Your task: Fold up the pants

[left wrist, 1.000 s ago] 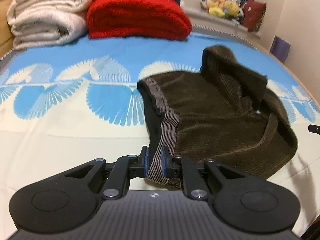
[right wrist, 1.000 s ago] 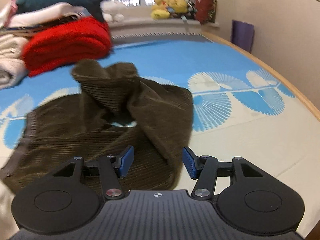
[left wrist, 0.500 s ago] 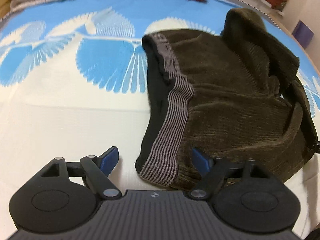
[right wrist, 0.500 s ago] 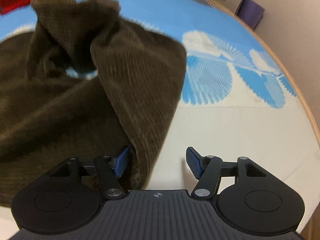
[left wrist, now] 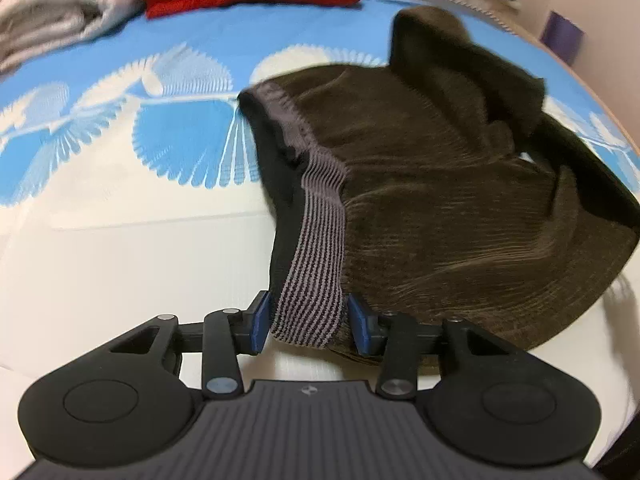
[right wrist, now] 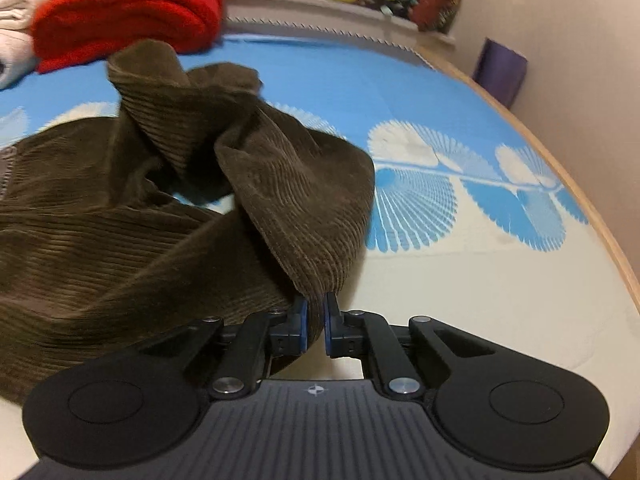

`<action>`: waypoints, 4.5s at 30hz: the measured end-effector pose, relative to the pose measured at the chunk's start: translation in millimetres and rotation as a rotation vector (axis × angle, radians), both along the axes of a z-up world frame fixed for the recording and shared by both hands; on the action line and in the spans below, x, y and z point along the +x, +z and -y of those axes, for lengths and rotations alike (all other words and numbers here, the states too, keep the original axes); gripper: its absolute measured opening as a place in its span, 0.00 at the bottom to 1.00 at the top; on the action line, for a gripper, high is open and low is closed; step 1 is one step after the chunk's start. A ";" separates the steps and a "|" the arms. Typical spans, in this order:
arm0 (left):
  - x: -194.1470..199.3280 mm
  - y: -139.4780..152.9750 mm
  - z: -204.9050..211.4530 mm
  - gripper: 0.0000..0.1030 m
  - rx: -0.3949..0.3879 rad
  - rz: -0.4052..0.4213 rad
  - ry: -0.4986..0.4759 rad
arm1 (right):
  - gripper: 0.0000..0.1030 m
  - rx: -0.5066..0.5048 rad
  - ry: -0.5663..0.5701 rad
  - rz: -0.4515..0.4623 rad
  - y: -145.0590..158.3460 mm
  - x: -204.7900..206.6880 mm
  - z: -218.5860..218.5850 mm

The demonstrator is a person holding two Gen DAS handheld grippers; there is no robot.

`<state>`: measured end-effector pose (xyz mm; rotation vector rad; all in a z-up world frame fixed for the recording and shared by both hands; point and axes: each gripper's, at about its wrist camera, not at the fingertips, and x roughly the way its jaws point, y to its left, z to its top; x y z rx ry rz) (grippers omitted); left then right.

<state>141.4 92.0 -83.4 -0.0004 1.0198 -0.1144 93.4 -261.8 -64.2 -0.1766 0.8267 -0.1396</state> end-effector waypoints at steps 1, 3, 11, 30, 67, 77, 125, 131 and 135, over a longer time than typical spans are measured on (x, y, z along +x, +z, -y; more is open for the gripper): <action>-8.5 3.7 -1.8 0.43 0.007 0.013 -0.010 | 0.07 0.008 0.017 0.003 4.5 -5.2 1.2; -23.1 8.9 -7.1 0.43 0.025 0.019 -0.023 | 0.07 0.024 0.059 -0.003 8.7 -16.0 1.8; -71.1 14.9 -47.6 0.43 0.078 -0.048 -0.001 | 0.07 0.048 0.331 -0.158 -0.8 -64.4 -9.8; -30.8 25.4 -57.8 0.74 -0.024 -0.039 0.182 | 0.41 0.164 0.250 0.001 32.4 -46.4 -3.5; -40.8 -2.9 -45.5 0.17 0.098 -0.137 0.071 | 0.10 0.187 0.105 -0.314 7.4 -80.0 75.5; -21.2 -11.5 -34.4 0.68 0.064 -0.182 0.095 | 0.41 0.299 0.016 -0.069 28.3 -68.7 83.0; -28.9 -22.9 -47.1 0.33 0.245 -0.257 0.140 | 0.45 0.650 -0.593 -0.060 -26.4 -103.8 305.7; -23.5 -22.1 -49.8 0.34 0.230 -0.244 0.142 | 0.45 0.715 -0.683 -0.005 -35.8 -80.8 313.3; -19.6 -24.6 -49.8 0.34 0.216 -0.240 0.150 | 0.11 0.696 -0.715 0.041 -34.9 -78.4 314.0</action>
